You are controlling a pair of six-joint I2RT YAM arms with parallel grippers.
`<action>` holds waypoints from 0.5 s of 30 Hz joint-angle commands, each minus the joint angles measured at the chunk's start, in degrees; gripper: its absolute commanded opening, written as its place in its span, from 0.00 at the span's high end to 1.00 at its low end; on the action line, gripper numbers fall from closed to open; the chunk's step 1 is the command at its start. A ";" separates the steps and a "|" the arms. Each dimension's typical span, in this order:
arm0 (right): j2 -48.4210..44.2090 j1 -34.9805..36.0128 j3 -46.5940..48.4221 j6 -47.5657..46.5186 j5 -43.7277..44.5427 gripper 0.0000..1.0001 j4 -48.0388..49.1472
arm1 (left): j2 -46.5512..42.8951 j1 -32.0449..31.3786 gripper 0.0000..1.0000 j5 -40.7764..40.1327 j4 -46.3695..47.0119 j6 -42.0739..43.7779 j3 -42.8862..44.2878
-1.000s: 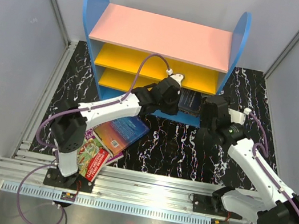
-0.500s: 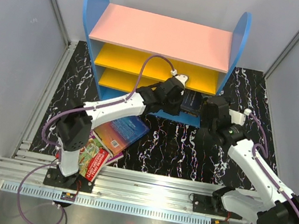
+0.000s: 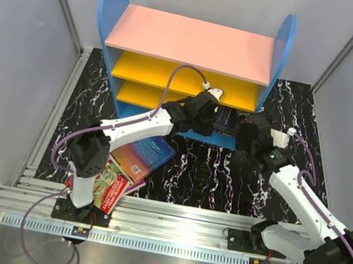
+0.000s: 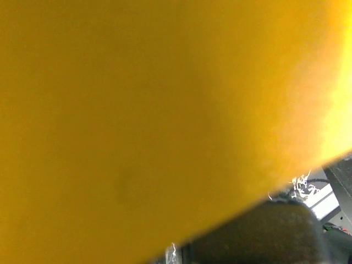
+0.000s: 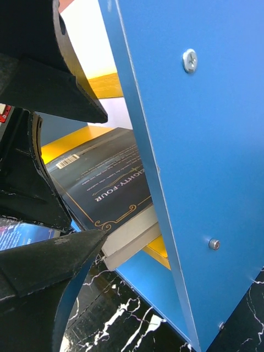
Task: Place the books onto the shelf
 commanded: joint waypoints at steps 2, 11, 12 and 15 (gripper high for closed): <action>-2.44 -0.47 2.47 -4.36 0.74 0.14 -0.45 | -6.70 -0.45 1.00 -1.84 1.72 0.29 -0.64; -6.48 -0.38 9.07 -18.60 -6.18 0.12 -8.01 | -23.66 -6.07 1.00 -6.23 -2.93 -1.99 -17.49; -5.96 -0.21 9.43 -18.96 -8.29 0.12 -8.80 | -26.64 -6.08 1.00 -6.93 -3.46 -2.52 -19.18; -4.47 4.43 10.31 -19.49 -12.97 0.12 -10.21 | -31.05 -4.59 1.00 -6.16 -6.45 -5.15 -26.38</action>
